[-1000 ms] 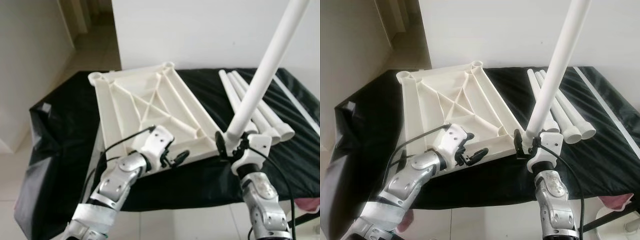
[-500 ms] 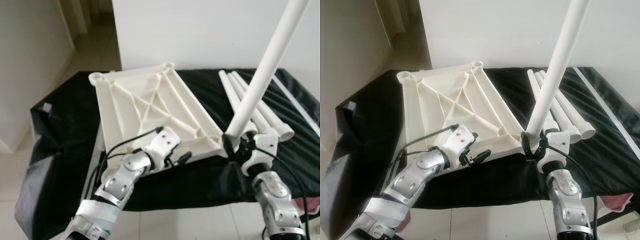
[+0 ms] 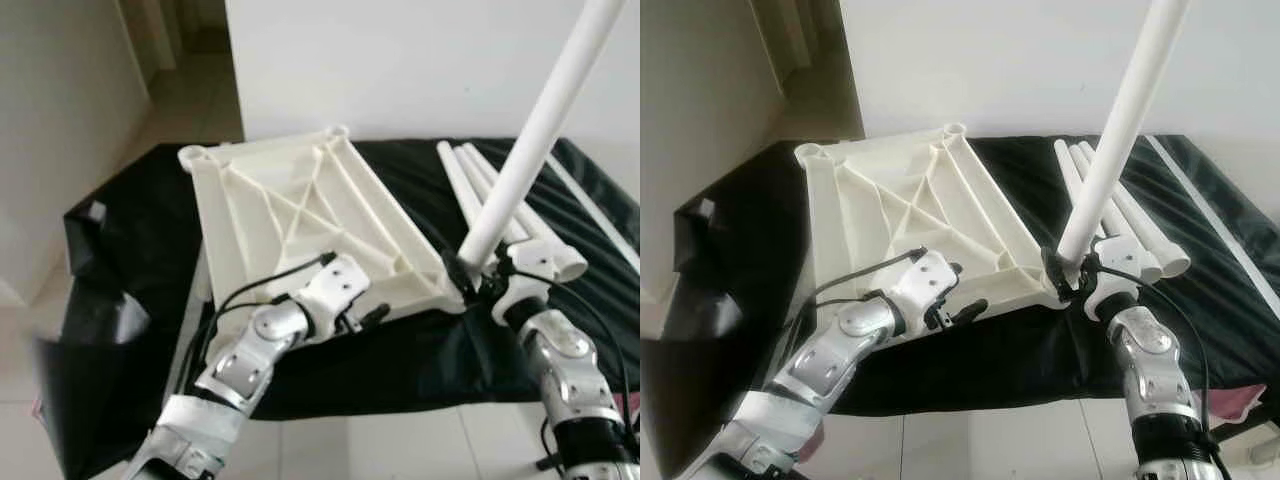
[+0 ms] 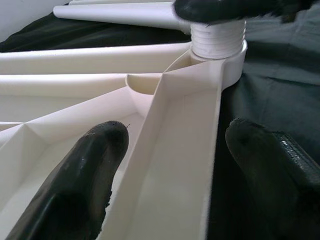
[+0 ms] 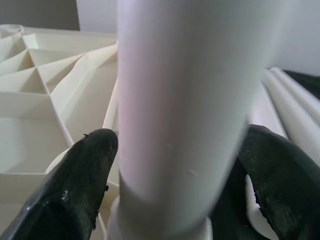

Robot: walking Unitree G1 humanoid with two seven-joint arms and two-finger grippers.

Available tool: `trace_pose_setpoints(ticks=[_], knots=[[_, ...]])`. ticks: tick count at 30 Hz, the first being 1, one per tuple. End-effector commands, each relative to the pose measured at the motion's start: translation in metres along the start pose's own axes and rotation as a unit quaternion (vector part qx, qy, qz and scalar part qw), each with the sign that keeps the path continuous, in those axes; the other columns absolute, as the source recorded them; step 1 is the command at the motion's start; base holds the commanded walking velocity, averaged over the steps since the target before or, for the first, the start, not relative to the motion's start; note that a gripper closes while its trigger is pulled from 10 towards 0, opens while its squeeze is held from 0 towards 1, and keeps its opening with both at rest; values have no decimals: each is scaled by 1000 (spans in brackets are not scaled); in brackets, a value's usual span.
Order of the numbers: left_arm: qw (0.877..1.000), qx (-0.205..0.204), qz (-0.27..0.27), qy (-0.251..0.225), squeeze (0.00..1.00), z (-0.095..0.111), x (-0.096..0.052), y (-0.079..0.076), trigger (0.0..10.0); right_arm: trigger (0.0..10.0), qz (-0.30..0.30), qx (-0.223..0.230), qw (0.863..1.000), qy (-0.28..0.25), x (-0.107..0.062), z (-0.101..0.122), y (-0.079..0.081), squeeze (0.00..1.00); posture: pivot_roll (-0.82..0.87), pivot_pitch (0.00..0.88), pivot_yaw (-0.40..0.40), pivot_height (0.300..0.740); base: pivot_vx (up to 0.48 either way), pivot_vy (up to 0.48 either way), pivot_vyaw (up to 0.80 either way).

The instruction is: Building children table

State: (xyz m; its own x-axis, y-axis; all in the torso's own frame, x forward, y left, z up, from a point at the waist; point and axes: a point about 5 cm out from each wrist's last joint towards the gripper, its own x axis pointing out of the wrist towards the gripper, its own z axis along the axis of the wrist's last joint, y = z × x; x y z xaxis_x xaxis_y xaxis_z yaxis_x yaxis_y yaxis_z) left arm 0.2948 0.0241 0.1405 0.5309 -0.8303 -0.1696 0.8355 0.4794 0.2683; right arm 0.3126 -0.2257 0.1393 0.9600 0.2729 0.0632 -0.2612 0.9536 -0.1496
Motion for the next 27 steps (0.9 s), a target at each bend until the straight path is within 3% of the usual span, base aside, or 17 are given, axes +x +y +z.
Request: trace_pose_setpoints(ticks=[1,5,6,8,9,19,20,21,22,27], knots=[[999,2,-42,4,0,-4,0,-9,10000,10000,21,-7,1000,9,4,-5,1,0,-17,0,13,740,0,0,0],[999,-1,-42,-3,0,-3,0,-10,10000,10000,35,-12,999,16,7,-9,0,0,-14,0,11,740,0,0,0],[999,15,-28,-2,0,-3,1,-8,10000,4863,30,-11,999,18,7,-10,-2,0,-11,0,10,740,0,0,0],[999,28,-17,-2,0,-3,1,-7,10000,4863,26,-9,999,18,7,-11,-3,0,-11,0,10,740,0,0,0],[999,30,-19,-3,0,-2,1,-6,10000,0,25,-7,999,21,7,-11,-5,0,-9,0,6,740,0,0,0],[999,32,-12,-2,0,-2,2,-5,10000,0,27,6,999,35,2,-21,-8,0,-5,0,-5,740,0,0,0],[999,32,-12,-2,0,-2,2,-5,10000,1961,21,8,999,37,1,-23,-9,0,-3,0,-6,740,0,0,0],[999,31,-12,-2,0,-2,2,-5,10000,1961,17,11,999,37,0,-23,-9,0,-3,0,-6,740,0,0,0],[999,30,-12,-2,0,-2,1,-5,10000,10000,11,14,999,41,-1,-25,-10,0,-3,0,-6,740,0,0,0],[999,30,-13,-3,0,-3,1,-6,10000,10000,-4,25,999,43,-4,-28,-8,0,-1,0,-5,740,0,0,0]])
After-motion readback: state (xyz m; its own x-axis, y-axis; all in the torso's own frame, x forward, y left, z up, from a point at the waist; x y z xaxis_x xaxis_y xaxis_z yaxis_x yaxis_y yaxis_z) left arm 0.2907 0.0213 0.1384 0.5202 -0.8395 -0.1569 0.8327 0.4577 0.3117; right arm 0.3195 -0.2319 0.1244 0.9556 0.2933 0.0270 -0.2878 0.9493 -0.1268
